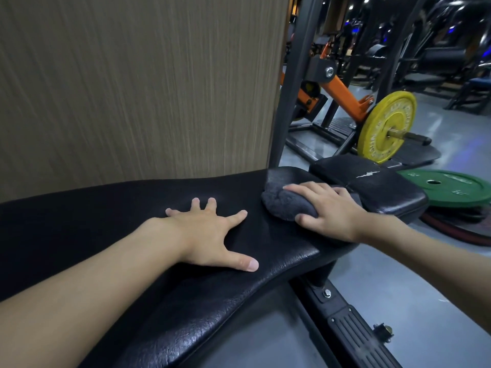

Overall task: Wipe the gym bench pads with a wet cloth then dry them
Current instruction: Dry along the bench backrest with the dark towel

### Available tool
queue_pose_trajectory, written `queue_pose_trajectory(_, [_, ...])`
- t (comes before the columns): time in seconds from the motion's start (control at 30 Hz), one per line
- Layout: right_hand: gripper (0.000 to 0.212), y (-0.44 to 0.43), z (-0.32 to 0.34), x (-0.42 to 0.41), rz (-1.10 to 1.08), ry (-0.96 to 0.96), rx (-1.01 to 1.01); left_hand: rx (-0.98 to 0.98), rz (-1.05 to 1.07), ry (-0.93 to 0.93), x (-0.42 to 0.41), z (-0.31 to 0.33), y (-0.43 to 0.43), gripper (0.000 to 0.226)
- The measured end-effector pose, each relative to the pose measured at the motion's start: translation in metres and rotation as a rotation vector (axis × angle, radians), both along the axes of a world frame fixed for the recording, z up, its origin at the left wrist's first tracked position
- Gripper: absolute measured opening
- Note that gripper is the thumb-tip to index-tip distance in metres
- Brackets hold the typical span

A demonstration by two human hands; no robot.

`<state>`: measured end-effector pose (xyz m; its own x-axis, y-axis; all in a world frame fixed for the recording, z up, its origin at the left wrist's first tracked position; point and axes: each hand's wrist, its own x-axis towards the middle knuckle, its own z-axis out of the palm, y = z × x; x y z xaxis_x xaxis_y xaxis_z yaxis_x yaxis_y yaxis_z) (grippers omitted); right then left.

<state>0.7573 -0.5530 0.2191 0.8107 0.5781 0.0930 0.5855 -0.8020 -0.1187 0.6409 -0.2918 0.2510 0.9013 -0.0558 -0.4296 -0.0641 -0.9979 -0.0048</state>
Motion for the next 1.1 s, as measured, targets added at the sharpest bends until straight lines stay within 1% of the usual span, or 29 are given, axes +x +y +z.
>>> queue_pose_trajectory(0.17, [0.061,0.025,0.002,0.068,-0.092,0.034,0.005,-0.001,0.015,0.014,0.006,-0.001,0.0,0.111])
queue_pose_trajectory(0.33, [0.059,0.042,0.007,0.097,-0.169,0.071,0.021,-0.008,0.032,0.011,0.009,-0.004,0.0,0.112])
queue_pose_trajectory(0.5, [0.064,0.036,0.005,0.077,-0.225,0.039,-0.024,-0.02,0.054,0.013,0.009,-0.002,0.0,0.112])
queue_pose_trajectory(0.67, [0.071,0.003,0.002,0.016,-0.254,-0.065,-0.13,-0.018,0.056,-0.009,0.009,-0.003,0.001,0.112])
queue_pose_trajectory(0.77, [0.079,-0.018,-0.005,-0.027,-0.268,-0.133,-0.179,-0.024,0.051,-0.033,0.007,-0.005,0.001,0.112])
queue_pose_trajectory(0.87, [0.08,-0.029,-0.003,-0.053,-0.242,-0.135,-0.222,-0.063,0.065,-0.039,0.006,-0.005,0.002,0.113])
queue_pose_trajectory(0.93, [0.077,-0.031,0.003,-0.052,-0.209,-0.108,-0.238,-0.115,0.072,-0.07,0.003,-0.003,0.004,0.109])
queue_pose_trajectory(1.0, [0.077,-0.024,0.01,-0.039,-0.21,-0.116,-0.244,-0.145,0.08,-0.137,-0.002,0.0,0.016,0.099])
queue_pose_trajectory(1.03, [0.077,-0.018,0.011,-0.03,-0.238,-0.113,-0.235,-0.131,0.095,-0.161,-0.005,0.002,0.027,0.096])
queue_pose_trajectory(1.1, [0.074,-0.003,0.009,-0.007,-0.324,-0.094,-0.197,-0.071,0.163,-0.14,-0.012,0.003,0.054,0.098])
